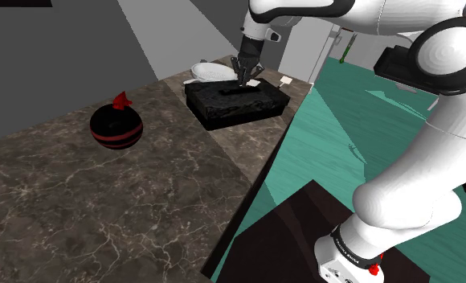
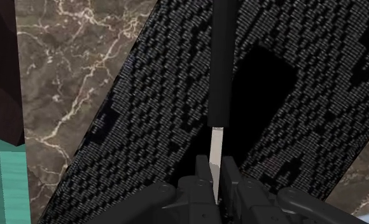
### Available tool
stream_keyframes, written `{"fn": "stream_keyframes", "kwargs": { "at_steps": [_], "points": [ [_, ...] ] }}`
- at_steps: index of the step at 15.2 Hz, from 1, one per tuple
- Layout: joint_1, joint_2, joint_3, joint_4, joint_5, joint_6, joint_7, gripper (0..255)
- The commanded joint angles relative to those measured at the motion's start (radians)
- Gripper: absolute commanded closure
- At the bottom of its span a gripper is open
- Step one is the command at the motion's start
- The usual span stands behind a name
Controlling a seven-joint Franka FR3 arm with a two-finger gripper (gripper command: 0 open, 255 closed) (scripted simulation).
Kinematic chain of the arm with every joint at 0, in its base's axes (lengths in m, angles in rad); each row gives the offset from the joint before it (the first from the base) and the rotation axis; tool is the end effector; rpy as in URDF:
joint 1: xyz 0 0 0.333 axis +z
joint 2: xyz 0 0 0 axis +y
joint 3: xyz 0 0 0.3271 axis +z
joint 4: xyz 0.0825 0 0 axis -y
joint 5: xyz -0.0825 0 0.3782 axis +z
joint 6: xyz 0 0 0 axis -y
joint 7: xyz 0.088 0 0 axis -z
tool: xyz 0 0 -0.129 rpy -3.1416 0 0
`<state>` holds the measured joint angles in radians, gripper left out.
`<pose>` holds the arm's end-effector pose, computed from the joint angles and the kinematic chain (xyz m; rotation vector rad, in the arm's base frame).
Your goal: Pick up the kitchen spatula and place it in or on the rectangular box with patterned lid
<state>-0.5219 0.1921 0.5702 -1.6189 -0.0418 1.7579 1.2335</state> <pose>0.6068 0.0010 0.5118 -2.5756 1.7323 0.0860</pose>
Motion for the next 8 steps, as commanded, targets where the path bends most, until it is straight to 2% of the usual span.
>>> {"fn": "stream_keyframes", "kwargs": {
  "at_steps": [1, 6, 8],
  "points": [
    [0.0, 0.0, 0.0, 0.0, 0.0, 0.0, 0.0, 0],
    [0.0, 0.0, 0.0, 0.0, 0.0, 0.0, 0.0, 0],
    [0.003, 0.006, 0.001, 0.074, -0.003, -0.069, 0.001, 0]
  ]
}}
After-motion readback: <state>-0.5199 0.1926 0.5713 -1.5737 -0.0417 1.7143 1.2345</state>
